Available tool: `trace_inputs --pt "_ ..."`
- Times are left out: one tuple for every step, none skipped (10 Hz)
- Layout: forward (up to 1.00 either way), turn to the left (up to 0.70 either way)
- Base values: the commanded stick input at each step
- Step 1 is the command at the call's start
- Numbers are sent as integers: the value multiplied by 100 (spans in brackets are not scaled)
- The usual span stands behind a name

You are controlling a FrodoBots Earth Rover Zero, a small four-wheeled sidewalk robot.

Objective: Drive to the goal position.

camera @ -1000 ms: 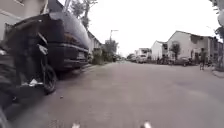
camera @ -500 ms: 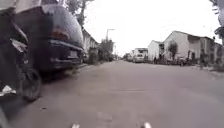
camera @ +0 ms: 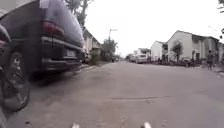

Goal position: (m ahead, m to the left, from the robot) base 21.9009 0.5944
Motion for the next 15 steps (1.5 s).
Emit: trace_inputs --pt "70 0" --pt "70 0" --pt "70 0" --pt "70 -10" --pt "70 -20" --pt "70 -29" --pt "70 -21" --pt "70 0" --pt "70 0" --pt "70 0" --pt "70 0" --pt "70 0" --pt "70 0" --pt "70 0" --pt "70 -1"
